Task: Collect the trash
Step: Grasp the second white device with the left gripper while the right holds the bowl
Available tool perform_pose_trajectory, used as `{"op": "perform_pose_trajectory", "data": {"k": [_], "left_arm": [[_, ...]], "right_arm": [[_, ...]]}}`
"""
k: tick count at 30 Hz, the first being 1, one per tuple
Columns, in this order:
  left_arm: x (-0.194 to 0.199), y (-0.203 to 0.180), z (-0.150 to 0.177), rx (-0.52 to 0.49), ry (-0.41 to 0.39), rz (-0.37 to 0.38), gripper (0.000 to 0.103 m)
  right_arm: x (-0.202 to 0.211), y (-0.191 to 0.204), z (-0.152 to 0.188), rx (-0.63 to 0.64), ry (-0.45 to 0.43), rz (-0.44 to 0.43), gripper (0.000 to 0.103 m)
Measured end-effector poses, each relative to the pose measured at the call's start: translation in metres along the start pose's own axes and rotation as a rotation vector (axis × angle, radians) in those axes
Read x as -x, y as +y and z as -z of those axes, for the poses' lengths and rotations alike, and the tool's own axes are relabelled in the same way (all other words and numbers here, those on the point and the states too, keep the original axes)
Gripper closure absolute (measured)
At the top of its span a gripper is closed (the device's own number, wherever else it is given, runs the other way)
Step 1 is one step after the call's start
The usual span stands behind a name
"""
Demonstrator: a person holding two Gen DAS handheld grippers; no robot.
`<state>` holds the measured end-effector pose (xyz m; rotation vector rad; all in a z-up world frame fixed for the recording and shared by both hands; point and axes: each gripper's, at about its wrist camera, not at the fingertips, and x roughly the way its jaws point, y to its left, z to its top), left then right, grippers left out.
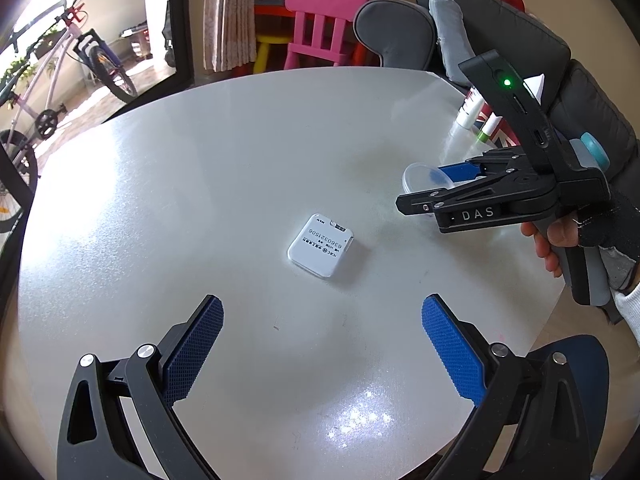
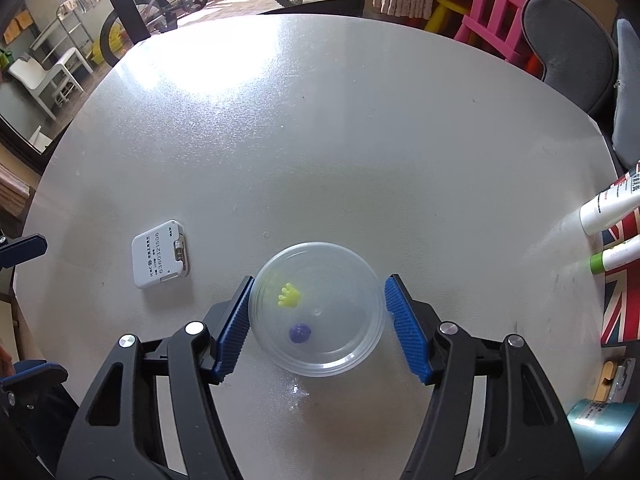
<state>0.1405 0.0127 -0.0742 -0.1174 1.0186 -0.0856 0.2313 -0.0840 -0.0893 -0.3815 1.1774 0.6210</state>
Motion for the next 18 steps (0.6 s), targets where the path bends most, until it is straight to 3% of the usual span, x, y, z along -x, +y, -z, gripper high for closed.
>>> {"op": "perform_pose_trajectory", "data": {"k": [18], "left_arm": [[-0.038, 0.001, -0.019, -0.043, 0.060, -0.008, 0.007]], "right_arm": [[0.032, -0.011, 0.003, -0.008, -0.018, -0.005, 0.038]]}}
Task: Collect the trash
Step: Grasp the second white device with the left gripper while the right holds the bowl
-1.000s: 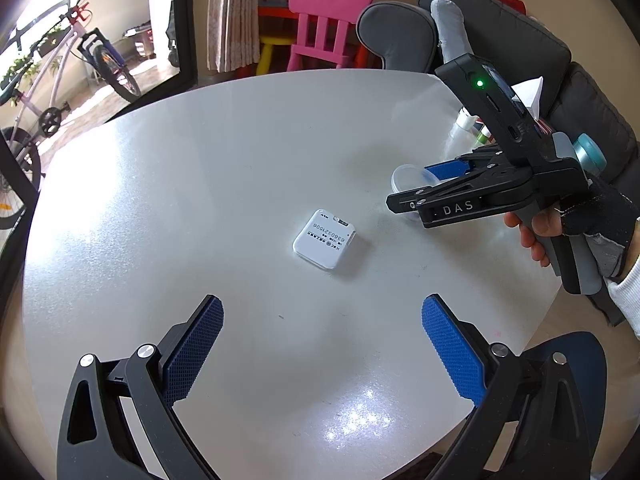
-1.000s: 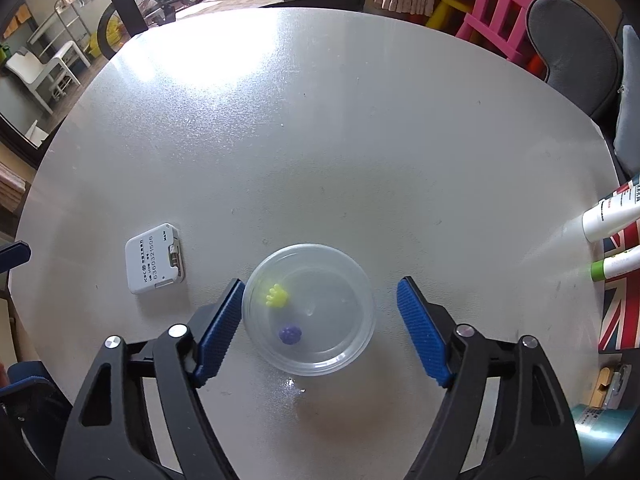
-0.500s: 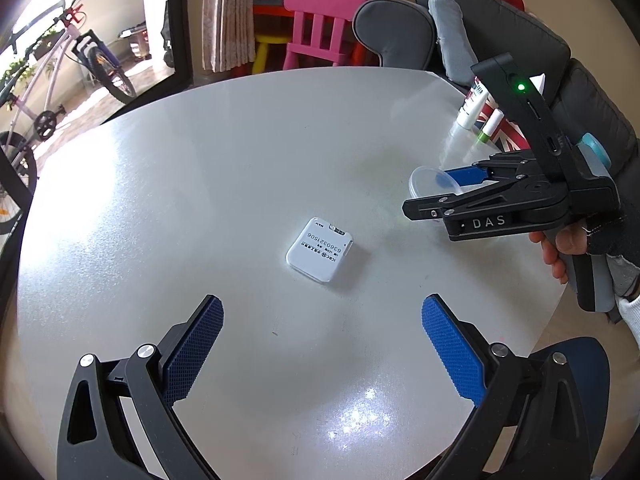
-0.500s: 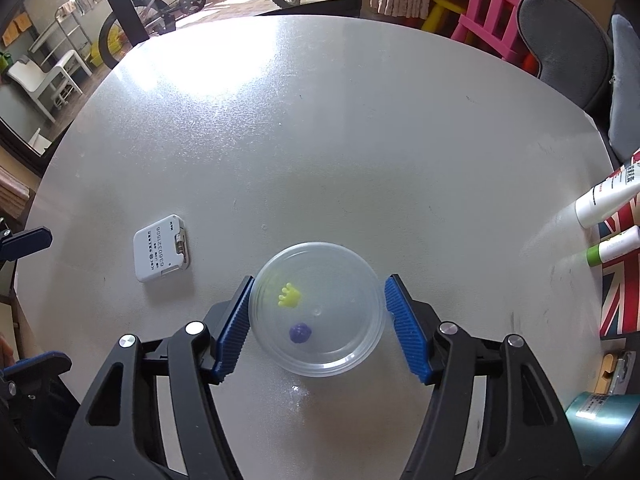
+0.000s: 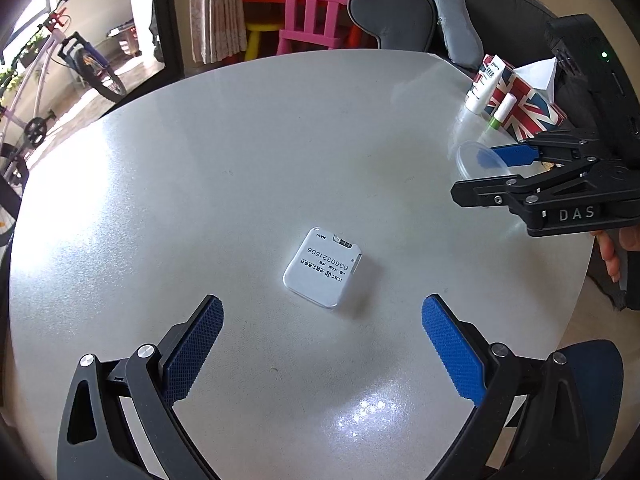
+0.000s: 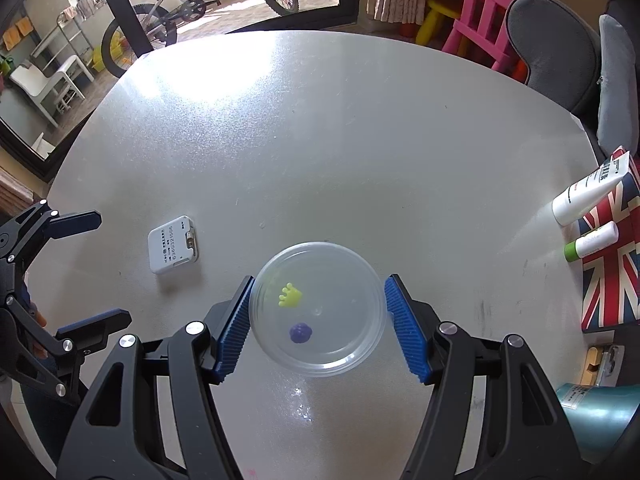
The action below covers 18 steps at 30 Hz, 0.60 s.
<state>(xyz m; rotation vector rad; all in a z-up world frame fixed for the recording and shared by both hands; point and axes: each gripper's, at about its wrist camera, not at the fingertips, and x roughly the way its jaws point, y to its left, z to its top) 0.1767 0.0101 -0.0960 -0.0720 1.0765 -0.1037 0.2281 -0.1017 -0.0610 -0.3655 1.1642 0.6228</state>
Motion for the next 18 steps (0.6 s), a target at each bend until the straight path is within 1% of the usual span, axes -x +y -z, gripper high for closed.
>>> {"op": "perform_pose_trajectory", "data": {"k": [5, 12, 13, 14, 15, 17, 18], "left_arm": [[-0.012, 0.002, -0.003, -0.021, 0.024, -0.016, 0.007], [-0.021, -0.004, -0.012, -0.063, 0.012, -0.032, 0.009], [-0.022, -0.006, -0.013, -0.067, 0.011, -0.034, 0.016], [-0.024, -0.007, -0.013, -0.069, 0.014, -0.033, 0.027], [-0.025, -0.007, -0.014, -0.071, 0.015, -0.038, 0.030], [-0.030, -0.009, -0.014, -0.071, 0.030, -0.030, 0.043], [-0.032, -0.011, -0.013, -0.077, 0.039, -0.033, 0.047]], "right_arm": [[0.007, -0.001, 0.000, 0.001, -0.003, 0.002, 0.038], [0.009, -0.003, 0.001, 0.000, -0.004, -0.003, 0.038], [0.009, -0.002, 0.001, -0.001, -0.005, -0.004, 0.038], [0.009, -0.002, 0.001, -0.001, -0.006, -0.005, 0.038], [0.009, -0.001, 0.001, -0.001, -0.006, -0.005, 0.038], [0.010, -0.001, 0.001, -0.002, -0.006, -0.006, 0.038], [0.010, -0.001, 0.001, -0.001, -0.006, -0.007, 0.038]]}}
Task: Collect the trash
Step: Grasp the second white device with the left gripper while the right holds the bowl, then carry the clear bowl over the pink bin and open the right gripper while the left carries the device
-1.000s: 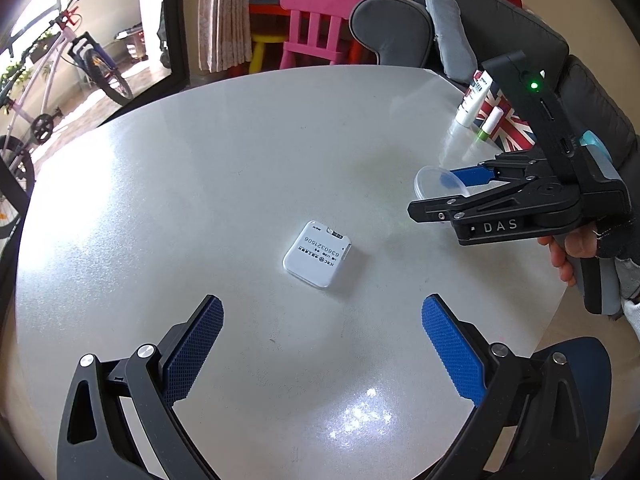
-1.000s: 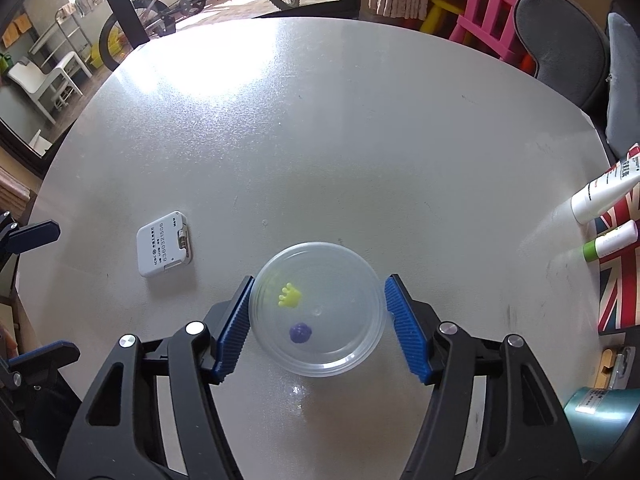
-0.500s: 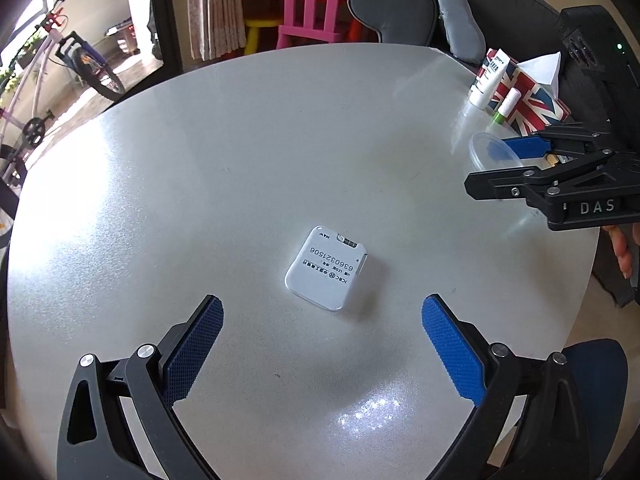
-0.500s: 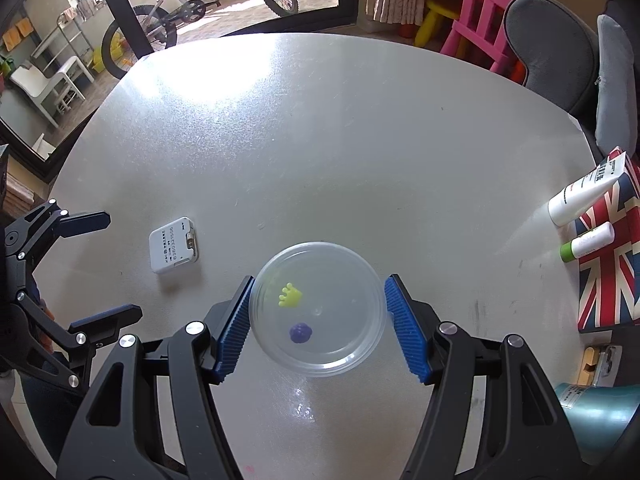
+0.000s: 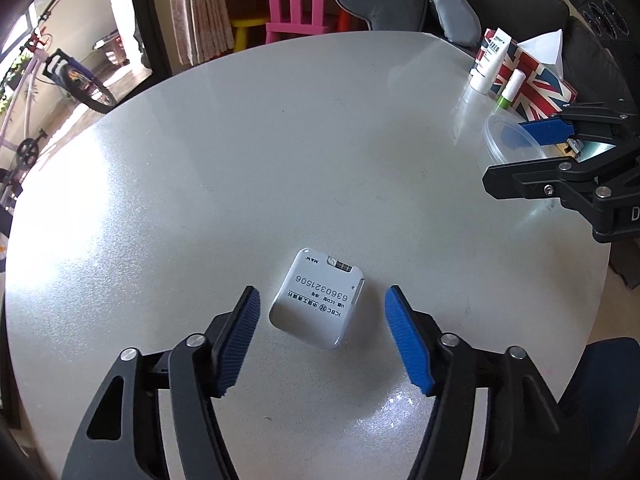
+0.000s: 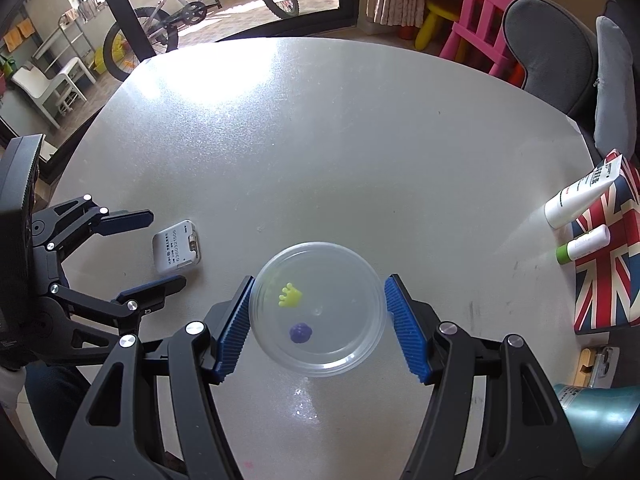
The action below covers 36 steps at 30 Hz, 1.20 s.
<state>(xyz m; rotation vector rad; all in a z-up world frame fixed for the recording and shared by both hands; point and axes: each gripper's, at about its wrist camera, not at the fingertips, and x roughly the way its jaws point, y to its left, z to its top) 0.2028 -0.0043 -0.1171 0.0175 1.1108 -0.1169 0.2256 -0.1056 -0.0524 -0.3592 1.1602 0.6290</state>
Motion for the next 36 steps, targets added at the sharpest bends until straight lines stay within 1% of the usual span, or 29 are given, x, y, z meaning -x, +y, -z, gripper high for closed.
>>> {"op": "perform_pose_trajectory", "data": {"k": [1, 2, 5, 13, 18, 24, 31, 36], "left_arm": [[-0.002, -0.001, 0.001, -0.003, 0.006, -0.004, 0.054], [-0.001, -0.001, 0.001, -0.004, 0.000, -0.010, 0.057], [0.001, 0.000, 0.001, 0.004, 0.001, -0.007, 0.060], [0.008, 0.007, 0.005, 0.040, -0.002, -0.023, 0.061], [0.023, 0.013, 0.013, 0.077, -0.020, -0.032, 0.061], [0.044, 0.014, 0.023, 0.098, -0.052, -0.039, 0.061], [0.068, 0.011, 0.042, 0.109, -0.082, -0.047, 0.061], [0.087, 0.005, 0.057, 0.110, -0.113, -0.046, 0.061]], "right_arm": [[0.000, 0.000, 0.000, 0.001, -0.001, -0.001, 0.038], [0.001, 0.000, 0.000, 0.000, -0.002, -0.002, 0.038], [0.001, 0.001, -0.001, 0.002, -0.005, -0.002, 0.038], [0.000, 0.003, 0.001, 0.005, -0.016, -0.003, 0.038], [0.004, 0.007, 0.006, 0.012, -0.033, 0.007, 0.038], [0.013, 0.010, 0.014, 0.013, -0.066, 0.009, 0.038], [0.031, 0.017, 0.037, 0.021, -0.109, 0.002, 0.038], [0.042, 0.028, 0.061, 0.043, -0.139, -0.010, 0.038]]}}
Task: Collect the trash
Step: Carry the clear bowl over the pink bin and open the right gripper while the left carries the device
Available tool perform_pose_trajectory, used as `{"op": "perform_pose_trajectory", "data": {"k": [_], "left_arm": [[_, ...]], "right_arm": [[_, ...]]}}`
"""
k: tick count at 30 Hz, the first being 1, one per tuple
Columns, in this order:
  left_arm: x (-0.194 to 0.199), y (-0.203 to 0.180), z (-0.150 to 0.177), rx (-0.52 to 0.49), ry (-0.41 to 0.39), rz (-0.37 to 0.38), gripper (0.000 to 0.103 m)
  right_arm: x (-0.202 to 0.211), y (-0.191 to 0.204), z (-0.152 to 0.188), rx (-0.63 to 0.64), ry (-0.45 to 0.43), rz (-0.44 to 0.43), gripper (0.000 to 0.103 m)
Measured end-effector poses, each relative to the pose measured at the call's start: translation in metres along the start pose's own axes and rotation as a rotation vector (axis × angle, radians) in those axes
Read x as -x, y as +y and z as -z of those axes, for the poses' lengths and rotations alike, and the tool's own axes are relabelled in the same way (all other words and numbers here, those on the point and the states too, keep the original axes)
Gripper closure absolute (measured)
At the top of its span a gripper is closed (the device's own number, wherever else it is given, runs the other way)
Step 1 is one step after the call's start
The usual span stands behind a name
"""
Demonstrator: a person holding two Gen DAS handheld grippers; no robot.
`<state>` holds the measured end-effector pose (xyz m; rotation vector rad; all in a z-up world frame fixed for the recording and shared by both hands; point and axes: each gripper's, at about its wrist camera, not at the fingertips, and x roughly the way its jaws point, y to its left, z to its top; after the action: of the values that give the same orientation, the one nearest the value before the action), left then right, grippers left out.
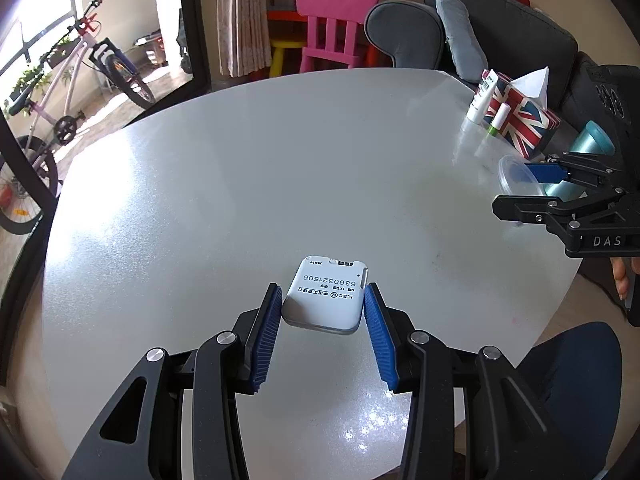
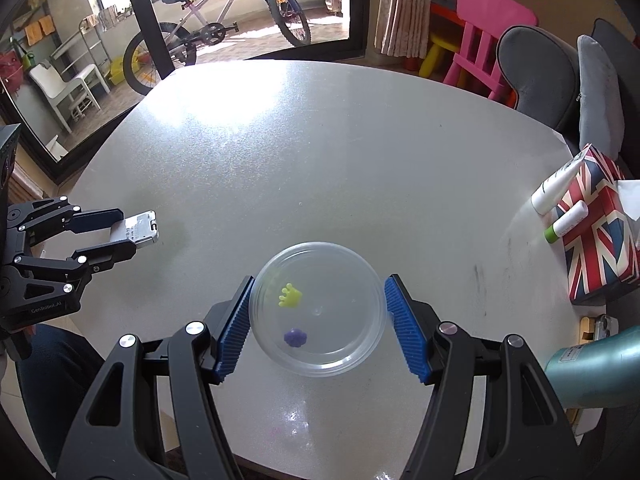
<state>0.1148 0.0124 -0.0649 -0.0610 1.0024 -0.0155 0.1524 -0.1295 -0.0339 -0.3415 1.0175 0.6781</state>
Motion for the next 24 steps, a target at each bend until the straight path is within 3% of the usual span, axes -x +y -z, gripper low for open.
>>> {"op": "perform_pose_trajectory", "data": {"k": [11, 24], "left_arm": [[0.048, -0.016, 0.019, 0.001, -0.080, 0.011, 0.061], [0.098, -0.036, 0.053, -0.004, -0.156, 0.033, 0.061]], "right_arm": [[0.050, 0.032, 0.035, 0.054, -0.096, -0.038, 0.038], [0.095, 0.057, 0.086, 0.095, -0.144, -0.090, 0.038]]}}
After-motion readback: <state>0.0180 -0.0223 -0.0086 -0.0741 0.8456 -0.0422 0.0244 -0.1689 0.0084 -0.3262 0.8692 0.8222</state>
